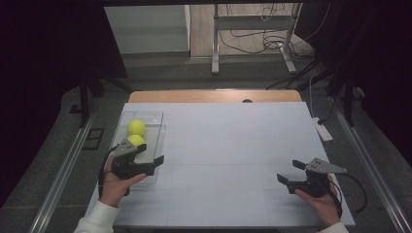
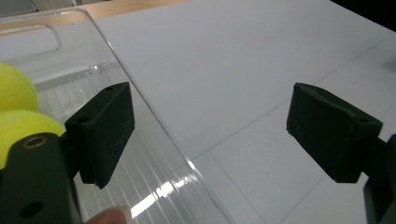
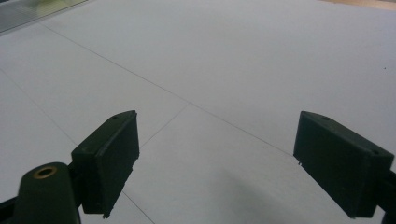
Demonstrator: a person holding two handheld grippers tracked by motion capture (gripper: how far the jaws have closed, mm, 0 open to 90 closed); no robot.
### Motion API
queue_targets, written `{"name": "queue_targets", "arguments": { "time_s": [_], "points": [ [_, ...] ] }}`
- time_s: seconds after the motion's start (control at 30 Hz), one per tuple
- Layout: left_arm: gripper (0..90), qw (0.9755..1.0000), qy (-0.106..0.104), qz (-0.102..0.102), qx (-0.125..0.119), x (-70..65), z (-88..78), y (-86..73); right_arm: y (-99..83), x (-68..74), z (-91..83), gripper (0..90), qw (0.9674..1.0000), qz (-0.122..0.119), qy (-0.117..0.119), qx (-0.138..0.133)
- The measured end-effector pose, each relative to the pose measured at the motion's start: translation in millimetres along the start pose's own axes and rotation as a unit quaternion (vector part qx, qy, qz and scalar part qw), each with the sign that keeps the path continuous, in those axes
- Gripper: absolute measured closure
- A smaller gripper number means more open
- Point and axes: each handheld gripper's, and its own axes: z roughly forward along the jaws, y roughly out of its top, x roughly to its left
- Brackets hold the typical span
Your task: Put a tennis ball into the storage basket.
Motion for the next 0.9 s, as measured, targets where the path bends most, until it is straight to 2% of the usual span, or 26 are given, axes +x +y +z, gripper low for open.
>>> {"name": "queue_targets", "arguments": {
  "time_s": [0.3,0.9],
  "points": [
    [16.7,1.0,0.0,0.003,0.003,-3.6,-0.6,-11.8,0.3,0.6,0.4,14.6,1.0,-0.002,-0.001,0.002],
    [16.8,0.9999,0.008,0.011,0.006,-5.3,1.0,-11.6,0.4,0.8,0.3,14.6,1.0,-0.001,-0.003,0.001]
  ]
}}
